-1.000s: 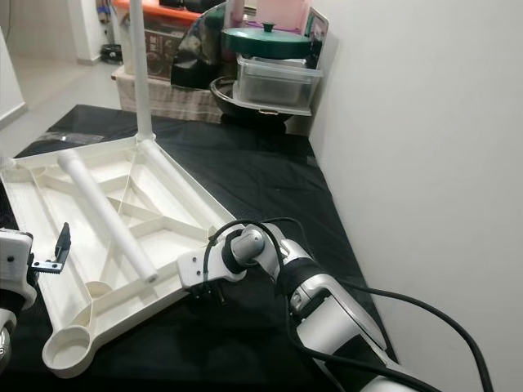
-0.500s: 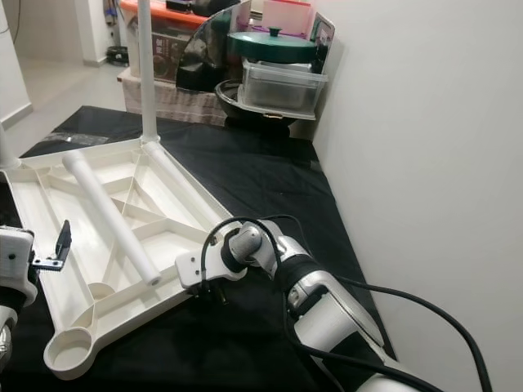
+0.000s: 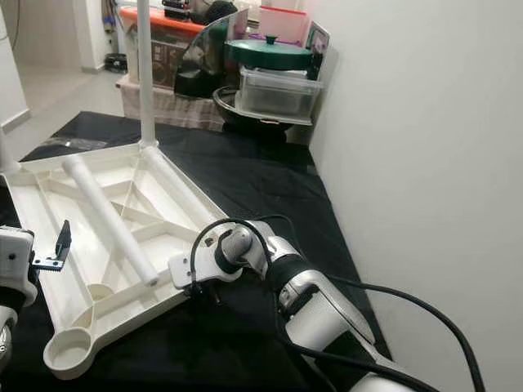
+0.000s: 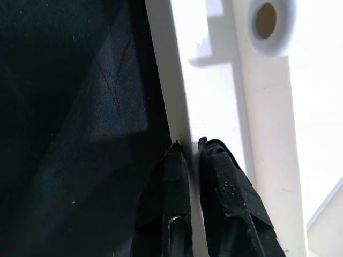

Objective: Building children table

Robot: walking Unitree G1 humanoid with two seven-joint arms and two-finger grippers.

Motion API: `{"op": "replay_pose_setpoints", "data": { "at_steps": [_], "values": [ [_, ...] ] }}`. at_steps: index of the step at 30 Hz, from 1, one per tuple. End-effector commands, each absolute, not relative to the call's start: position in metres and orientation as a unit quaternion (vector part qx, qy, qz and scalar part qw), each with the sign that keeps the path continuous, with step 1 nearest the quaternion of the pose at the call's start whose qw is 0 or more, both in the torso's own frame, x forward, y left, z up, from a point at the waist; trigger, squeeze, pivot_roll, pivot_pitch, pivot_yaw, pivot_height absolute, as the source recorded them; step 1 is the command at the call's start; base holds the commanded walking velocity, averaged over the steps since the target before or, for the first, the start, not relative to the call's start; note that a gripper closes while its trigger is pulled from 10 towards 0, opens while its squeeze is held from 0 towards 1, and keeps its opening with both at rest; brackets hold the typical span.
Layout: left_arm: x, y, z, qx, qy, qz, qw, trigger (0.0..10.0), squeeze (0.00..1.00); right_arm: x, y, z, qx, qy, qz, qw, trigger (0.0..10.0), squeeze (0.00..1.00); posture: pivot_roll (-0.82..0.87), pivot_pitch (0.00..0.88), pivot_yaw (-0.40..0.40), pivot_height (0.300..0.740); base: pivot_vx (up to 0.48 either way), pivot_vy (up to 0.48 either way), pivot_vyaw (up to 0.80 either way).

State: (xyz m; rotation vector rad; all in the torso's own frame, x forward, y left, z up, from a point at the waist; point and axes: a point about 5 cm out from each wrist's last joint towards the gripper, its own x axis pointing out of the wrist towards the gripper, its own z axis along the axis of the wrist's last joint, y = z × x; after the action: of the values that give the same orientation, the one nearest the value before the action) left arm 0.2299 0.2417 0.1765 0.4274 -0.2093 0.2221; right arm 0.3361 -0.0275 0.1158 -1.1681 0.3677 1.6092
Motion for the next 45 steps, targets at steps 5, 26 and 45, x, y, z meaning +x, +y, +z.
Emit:
{"op": "replay_pose_setpoints", "data": {
  "at_steps": [5, 26, 45],
  "values": [
    [0.232, 0.236, 0.177, 0.207, -0.111, 0.104, 0.966, 10.0, 0.00, 0.311, -0.048, 0.062, -0.466, 0.272, 0.682, 0.494, 0.0, 0.00, 0.16, 0.000, -0.187, 0.740, 0.000, 0.000, 0.00],
    [0.231, 0.235, 0.176, 0.205, -0.110, 0.106, 0.967, 10.0, 0.00, 0.314, -0.051, 0.058, -0.429, 0.297, 0.649, 0.554, 0.0, 0.00, 0.16, 0.000, -0.194, 0.740, 0.000, 0.000, 0.00],
    [0.232, 0.233, 0.173, 0.200, -0.106, 0.105, 0.968, 10.0, 0.00, 0.311, -0.078, 0.053, -0.294, 0.342, 0.637, 0.625, 0.0, 0.00, 0.12, 0.000, -0.178, 0.740, 0.000, 0.000, 0.00]
  ]
}}
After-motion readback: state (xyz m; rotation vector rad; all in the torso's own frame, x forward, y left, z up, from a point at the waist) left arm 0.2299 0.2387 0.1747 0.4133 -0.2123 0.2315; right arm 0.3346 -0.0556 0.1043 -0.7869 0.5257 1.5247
